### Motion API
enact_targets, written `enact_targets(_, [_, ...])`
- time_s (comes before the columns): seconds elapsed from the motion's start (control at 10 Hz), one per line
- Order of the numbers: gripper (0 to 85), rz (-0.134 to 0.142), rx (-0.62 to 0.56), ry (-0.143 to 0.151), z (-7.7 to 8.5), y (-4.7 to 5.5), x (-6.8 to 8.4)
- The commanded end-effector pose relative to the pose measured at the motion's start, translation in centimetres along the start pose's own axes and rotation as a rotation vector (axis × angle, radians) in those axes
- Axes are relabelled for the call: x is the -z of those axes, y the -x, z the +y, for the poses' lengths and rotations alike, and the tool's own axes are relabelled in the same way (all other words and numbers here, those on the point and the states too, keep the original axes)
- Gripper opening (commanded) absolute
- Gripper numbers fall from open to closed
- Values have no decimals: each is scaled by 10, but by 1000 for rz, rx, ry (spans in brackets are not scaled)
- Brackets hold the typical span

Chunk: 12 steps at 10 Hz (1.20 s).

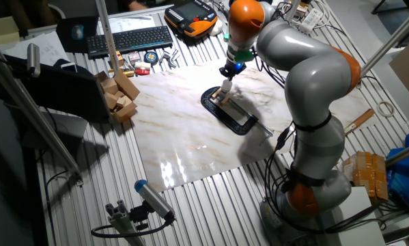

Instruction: Take out the light bulb by rotating it

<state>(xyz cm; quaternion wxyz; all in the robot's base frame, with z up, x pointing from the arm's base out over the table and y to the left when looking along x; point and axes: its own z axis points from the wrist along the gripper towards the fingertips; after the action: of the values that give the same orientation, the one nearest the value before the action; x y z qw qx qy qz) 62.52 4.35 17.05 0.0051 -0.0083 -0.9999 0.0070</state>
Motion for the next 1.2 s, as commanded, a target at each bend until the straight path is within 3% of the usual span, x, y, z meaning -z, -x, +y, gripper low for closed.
enact_targets(0.0, [0,2,0,-2,0,1,0])
enact_targets(0.6, [0,-8,-5,-14,0,1,1])
enact_targets(0.8, [0,18,21,-20,0,1,1])
enact_targets(1.1, [0,18,38,-26,0,1,1])
